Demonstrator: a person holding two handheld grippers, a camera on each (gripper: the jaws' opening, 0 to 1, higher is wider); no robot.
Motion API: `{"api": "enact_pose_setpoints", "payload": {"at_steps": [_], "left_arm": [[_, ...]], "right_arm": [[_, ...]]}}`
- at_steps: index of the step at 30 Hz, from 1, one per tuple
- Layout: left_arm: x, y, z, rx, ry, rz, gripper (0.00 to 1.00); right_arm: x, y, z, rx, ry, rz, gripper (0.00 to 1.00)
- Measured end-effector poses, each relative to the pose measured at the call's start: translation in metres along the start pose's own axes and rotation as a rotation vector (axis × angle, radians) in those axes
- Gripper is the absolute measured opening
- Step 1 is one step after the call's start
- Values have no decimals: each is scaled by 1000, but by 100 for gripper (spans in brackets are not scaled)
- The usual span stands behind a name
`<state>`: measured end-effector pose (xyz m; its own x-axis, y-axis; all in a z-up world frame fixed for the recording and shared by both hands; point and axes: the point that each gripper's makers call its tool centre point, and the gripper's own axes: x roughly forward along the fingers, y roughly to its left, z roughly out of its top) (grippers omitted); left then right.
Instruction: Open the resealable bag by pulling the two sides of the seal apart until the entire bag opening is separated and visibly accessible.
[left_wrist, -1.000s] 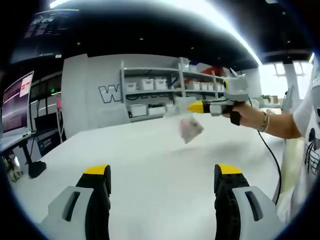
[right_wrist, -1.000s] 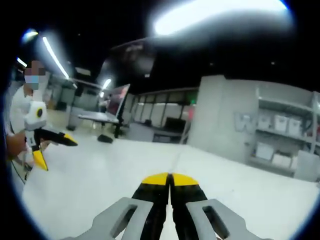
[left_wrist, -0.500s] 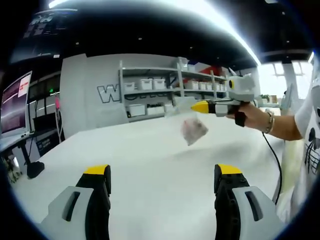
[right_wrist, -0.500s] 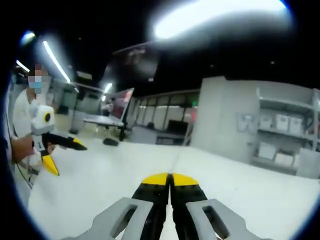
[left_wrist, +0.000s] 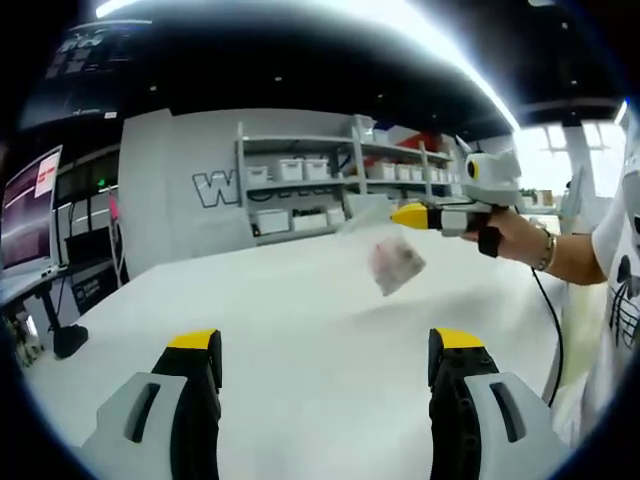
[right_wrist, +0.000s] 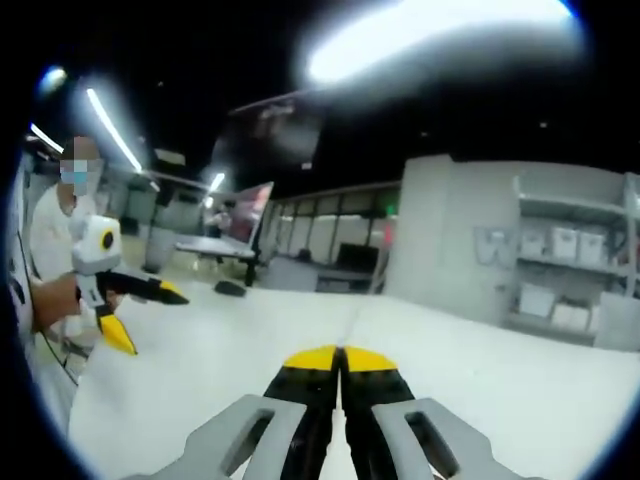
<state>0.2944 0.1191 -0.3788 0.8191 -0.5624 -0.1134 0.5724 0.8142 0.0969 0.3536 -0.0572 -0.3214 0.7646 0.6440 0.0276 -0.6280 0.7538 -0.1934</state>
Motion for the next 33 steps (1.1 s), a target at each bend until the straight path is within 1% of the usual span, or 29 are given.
{"api": "enact_pose_setpoints", "payload": {"at_steps": [8,20,33], "left_arm": [[-1,0,0,1,-2,-1,84],[-2,-2,0,3,-4,-2,83],[-2,-5,1,7,-5,-4,83]], "right_arm": [[-9,9,6,6,-18,6,0],[-22,33,20,2,-57,43,0],[-32,41,17,23,-64,51,0]]}}
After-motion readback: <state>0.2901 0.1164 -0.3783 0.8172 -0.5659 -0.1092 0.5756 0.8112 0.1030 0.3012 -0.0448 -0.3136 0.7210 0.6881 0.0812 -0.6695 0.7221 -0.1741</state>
